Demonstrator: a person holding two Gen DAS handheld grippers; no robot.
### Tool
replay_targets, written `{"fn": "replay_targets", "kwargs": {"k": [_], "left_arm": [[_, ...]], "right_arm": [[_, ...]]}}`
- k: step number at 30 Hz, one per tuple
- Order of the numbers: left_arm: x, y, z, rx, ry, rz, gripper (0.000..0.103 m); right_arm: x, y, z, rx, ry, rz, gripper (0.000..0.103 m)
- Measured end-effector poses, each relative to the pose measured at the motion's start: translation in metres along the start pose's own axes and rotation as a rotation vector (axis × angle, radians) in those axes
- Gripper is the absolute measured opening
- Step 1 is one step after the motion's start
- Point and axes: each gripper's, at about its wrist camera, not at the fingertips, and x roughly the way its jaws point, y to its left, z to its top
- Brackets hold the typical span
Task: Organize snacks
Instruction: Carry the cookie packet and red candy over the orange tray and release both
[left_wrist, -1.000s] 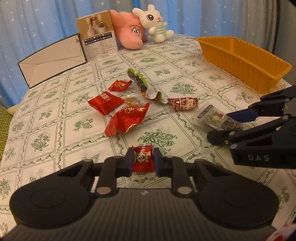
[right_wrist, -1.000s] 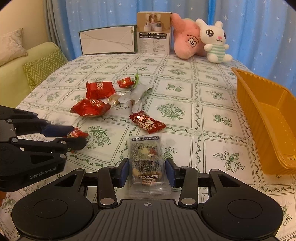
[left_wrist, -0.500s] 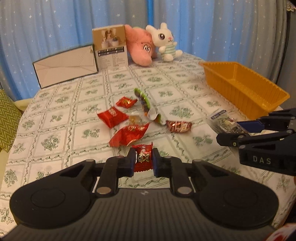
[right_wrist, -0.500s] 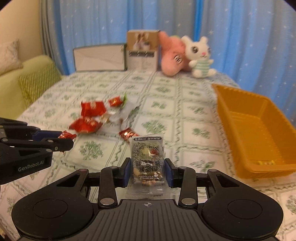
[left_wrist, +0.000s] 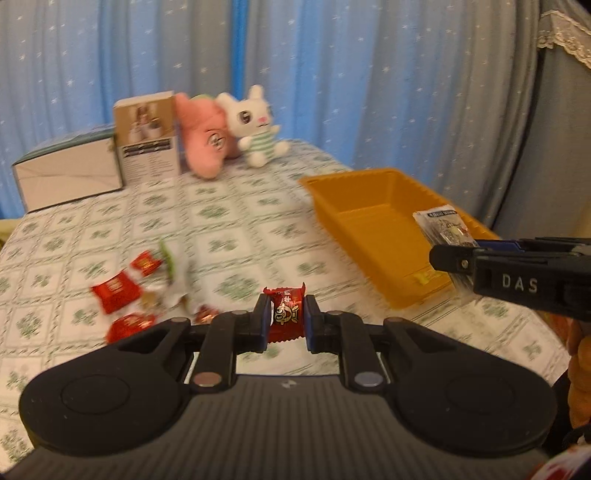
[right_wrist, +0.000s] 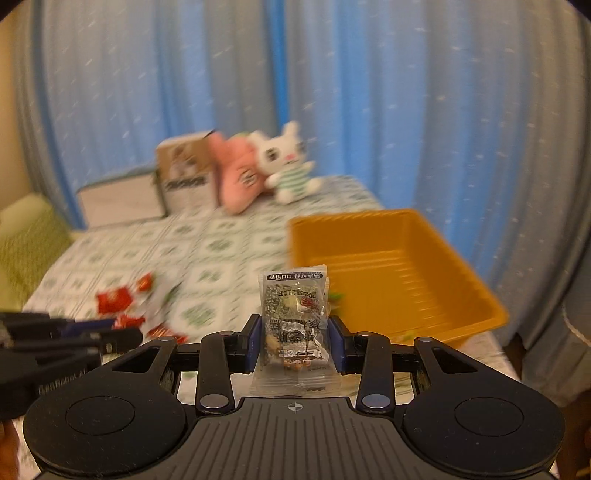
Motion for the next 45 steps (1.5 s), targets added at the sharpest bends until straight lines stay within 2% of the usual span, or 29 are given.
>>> {"fn": "replay_targets", "kwargs": {"k": [6, 15, 26, 37, 40, 42, 45], "left_arm": [[0.016, -0.040, 0.030, 0.019, -0.027, -0.062, 0.016], [0.047, -0.072, 0.061, 0.010, -0.023, -0.100, 0.016], [0.080, -0.085, 0.079, -0.007, -0.004, -0.109, 0.016], [0.104, -0.089, 0.076, 0.008, 0.018, -0.133, 0.017], [0.114, -0.092, 0.074, 0.032, 0.057, -0.122, 0.020], [0.115, -0.090, 0.070, 0.040, 0.056, -0.109, 0.031], [0.111, -0.084, 0.067, 0.030, 0.049, -0.102, 0.036]], "right_arm": [[-0.007, -0.050, 0.026, 0.061, -0.004, -0.047, 0.038], [0.010, -0.095, 0.051, 0.035, 0.027, -0.067, 0.038], [0.039, -0.119, 0.060, 0.036, 0.070, -0.046, 0.038], [0.056, -0.129, 0.059, 0.049, 0.095, -0.052, 0.038], [0.058, -0.132, 0.059, 0.055, 0.098, -0.054, 0.038], [0.058, -0.132, 0.058, 0.057, 0.100, -0.052, 0.038], [0.058, -0.134, 0.057, 0.061, 0.103, -0.048, 0.038]]}}
